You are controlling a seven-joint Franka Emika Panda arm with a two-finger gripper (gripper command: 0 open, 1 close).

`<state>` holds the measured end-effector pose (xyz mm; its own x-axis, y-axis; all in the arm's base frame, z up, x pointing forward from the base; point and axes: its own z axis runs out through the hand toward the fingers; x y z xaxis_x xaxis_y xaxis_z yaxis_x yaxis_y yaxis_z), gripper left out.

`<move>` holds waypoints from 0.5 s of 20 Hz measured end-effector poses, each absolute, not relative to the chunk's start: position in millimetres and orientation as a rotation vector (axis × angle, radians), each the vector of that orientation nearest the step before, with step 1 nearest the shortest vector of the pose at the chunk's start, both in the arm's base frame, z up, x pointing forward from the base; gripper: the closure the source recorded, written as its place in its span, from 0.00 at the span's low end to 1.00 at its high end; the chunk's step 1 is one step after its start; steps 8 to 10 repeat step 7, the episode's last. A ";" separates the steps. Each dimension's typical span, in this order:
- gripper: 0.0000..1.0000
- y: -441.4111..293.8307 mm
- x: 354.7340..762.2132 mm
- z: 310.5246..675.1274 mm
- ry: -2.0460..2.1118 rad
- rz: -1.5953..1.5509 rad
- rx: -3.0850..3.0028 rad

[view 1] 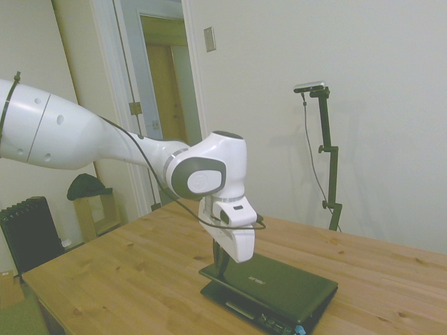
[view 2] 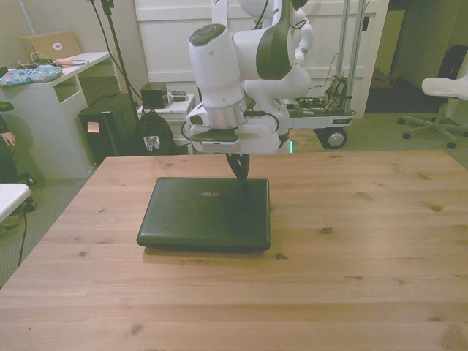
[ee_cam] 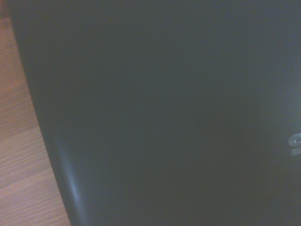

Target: Close the laptop

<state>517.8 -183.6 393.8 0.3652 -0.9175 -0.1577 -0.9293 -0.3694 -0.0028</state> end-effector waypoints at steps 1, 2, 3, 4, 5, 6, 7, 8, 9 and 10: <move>1.00 -186.1 518.7 390.6 1.709 0.197 -2.521; 1.00 -188.5 520.4 388.7 1.706 0.193 -2.524; 1.00 -189.9 522.8 389.3 1.698 0.187 -2.529; 1.00 -190.2 526.4 393.0 1.686 0.172 -2.535; 1.00 -188.3 530.7 400.0 1.669 0.150 -2.543; 1.00 -182.4 535.6 411.1 1.643 0.121 -2.553; 1.00 -173.6 540.4 426.0 1.613 0.088 -2.563; 1.00 -173.6 540.4 426.0 1.613 0.088 -2.563; 1.00 -173.6 540.4 426.0 1.613 0.088 -2.563; 1.00 -173.6 540.4 426.0 1.613 0.088 -2.563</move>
